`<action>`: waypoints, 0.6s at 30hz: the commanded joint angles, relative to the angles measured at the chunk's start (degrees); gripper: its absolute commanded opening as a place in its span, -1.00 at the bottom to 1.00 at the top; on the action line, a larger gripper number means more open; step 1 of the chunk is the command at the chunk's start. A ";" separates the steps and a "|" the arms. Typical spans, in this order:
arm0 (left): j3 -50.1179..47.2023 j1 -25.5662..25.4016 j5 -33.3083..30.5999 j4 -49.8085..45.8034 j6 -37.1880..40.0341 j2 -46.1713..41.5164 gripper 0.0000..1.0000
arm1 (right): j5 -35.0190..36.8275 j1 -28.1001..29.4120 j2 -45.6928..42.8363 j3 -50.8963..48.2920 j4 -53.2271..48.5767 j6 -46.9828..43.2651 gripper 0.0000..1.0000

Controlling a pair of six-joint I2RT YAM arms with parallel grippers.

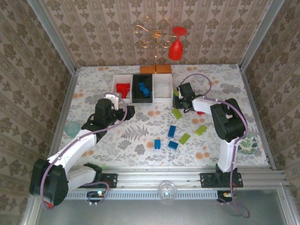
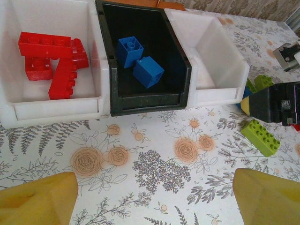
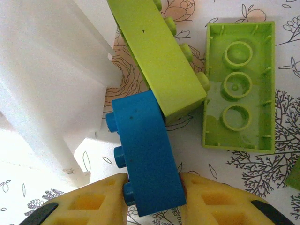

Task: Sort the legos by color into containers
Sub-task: Pick up the lego from the center of the table.

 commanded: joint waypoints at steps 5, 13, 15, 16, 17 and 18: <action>0.27 0.29 0.20 0.84 0.99 -0.47 0.74 | -0.63 -0.33 -0.31 0.72 -0.47 -1.08 -0.36; 0.18 0.25 0.55 1.20 0.90 -0.12 0.74 | -1.13 -0.33 -10.53 -6.93 1.59 1.32 -0.39; 0.18 0.21 0.47 1.23 0.90 -0.12 0.74 | -0.73 -0.30 -13.80 -9.06 1.81 1.89 -0.39; 0.18 0.24 0.46 1.26 0.90 -0.07 0.74 | -0.76 -0.35 -15.55 -10.13 1.98 2.06 -0.39; 0.18 0.23 0.46 1.25 0.96 -0.03 0.74 | -1.09 -0.34 -16.94 -10.82 2.12 2.24 -0.39; 0.27 0.35 0.46 1.37 0.90 0.06 0.74 | -2.04 -0.33 -18.34 -11.42 2.41 2.56 -0.40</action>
